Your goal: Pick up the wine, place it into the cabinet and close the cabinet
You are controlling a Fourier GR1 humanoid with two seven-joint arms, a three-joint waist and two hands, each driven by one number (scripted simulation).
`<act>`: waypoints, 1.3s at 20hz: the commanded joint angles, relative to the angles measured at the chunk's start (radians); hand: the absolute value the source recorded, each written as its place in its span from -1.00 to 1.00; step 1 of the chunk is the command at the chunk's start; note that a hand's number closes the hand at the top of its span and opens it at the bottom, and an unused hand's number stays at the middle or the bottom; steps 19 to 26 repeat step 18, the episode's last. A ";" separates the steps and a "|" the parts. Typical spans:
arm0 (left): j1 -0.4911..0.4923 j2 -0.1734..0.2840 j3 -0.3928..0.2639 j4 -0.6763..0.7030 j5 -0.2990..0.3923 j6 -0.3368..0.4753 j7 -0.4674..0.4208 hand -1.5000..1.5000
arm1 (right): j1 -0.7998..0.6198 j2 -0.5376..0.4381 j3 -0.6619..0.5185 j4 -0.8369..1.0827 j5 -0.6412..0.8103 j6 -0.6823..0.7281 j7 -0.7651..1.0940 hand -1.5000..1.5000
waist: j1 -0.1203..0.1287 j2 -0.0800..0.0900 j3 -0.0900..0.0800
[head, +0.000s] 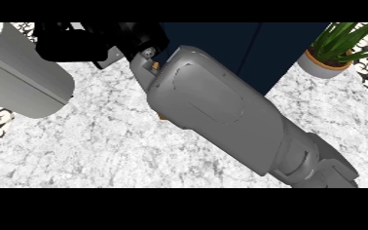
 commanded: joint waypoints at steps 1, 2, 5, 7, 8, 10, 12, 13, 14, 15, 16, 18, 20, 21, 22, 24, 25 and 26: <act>-0.050 0.024 0.030 0.001 0.046 0.032 0.041 1.00 | -0.019 -0.017 -0.066 0.198 0.016 0.015 -0.073 1.00 | -0.023 0.023 0.003; 0.014 0.027 0.059 -0.039 0.057 0.018 0.040 1.00 | -0.014 -0.061 -0.086 0.210 -0.004 0.044 -0.073 1.00 | 0.005 0.019 0.004; -0.035 0.009 0.022 -0.029 0.047 0.050 0.046 1.00 | 0.029 -0.053 -0.044 0.229 0.026 0.029 -0.131 1.00 | -0.018 0.027 0.003; -0.044 0.021 0.042 -0.029 0.060 0.055 0.051 1.00 | 0.071 -0.075 -0.044 0.238 0.019 0.055 -0.183 1.00 | -0.013 0.036 0.003; -0.064 0.017 0.038 -0.041 0.048 0.080 0.049 1.00 | 0.084 -0.080 -0.042 0.234 0.015 0.067 -0.190 1.00 | -0.023 0.037 0.004; -0.047 0.012 0.034 -0.037 0.052 0.078 0.054 1.00 | 0.104 -0.111 -0.045 0.238 0.030 0.065 -0.216 1.00 | -0.021 0.036 0.004; -0.061 0.012 0.042 -0.028 0.055 0.079 0.051 1.00 | 0.101 -0.106 -0.034 0.260 0.045 0.061 -0.219 1.00 | -0.020 0.040 0.002; -0.048 0.009 0.027 -0.026 0.041 0.068 0.054 1.00 | 0.106 -0.119 -0.044 0.256 0.045 0.053 -0.215 1.00 | -0.024 0.037 0.001; -0.067 0.026 0.051 -0.032 0.067 0.076 0.063 1.00 | 0.104 -0.114 -0.044 0.260 0.045 0.058 -0.229 1.00 | -0.020 0.040 0.002; -0.053 0.017 0.036 -0.038 0.048 0.072 0.060 1.00 | 0.138 -0.121 -0.038 0.256 0.050 0.055 -0.257 1.00 | -0.019 0.040 0.002; -0.063 0.012 0.035 -0.032 0.045 0.086 0.058 1.00 | 0.129 -0.147 -0.043 0.249 0.041 0.091 -0.248 1.00 | -0.033 0.041 0.002; -0.059 0.027 0.035 -0.050 0.061 0.081 0.077 1.00 | 0.125 -0.141 -0.054 0.254 0.040 0.082 -0.260 1.00 | -0.022 0.040 0.003; -0.059 0.027 0.035 -0.050 0.061 0.081 0.077 1.00 | 0.125 -0.141 -0.054 0.254 0.040 0.082 -0.260 1.00 | -0.022 0.040 0.003; -0.059 0.027 0.035 -0.050 0.061 0.081 0.077 1.00 | 0.125 -0.141 -0.054 0.254 0.040 0.082 -0.260 1.00 | -0.022 0.040 0.003; -0.059 0.027 0.035 -0.050 0.061 0.081 0.077 1.00 | 0.125 -0.141 -0.054 0.254 0.040 0.082 -0.260 1.00 | -0.022 0.040 0.003; -0.059 0.027 0.035 -0.050 0.061 0.081 0.077 1.00 | 0.125 -0.141 -0.054 0.254 0.040 0.082 -0.260 1.00 | -0.022 0.040 0.003; -0.059 0.027 0.035 -0.050 0.061 0.081 0.077 1.00 | 0.125 -0.141 -0.054 0.254 0.040 0.082 -0.260 1.00 | -0.022 0.040 0.003; -0.059 0.027 0.035 -0.050 0.061 0.081 0.077 1.00 | 0.125 -0.141 -0.054 0.254 0.040 0.082 -0.260 1.00 | -0.022 0.040 0.003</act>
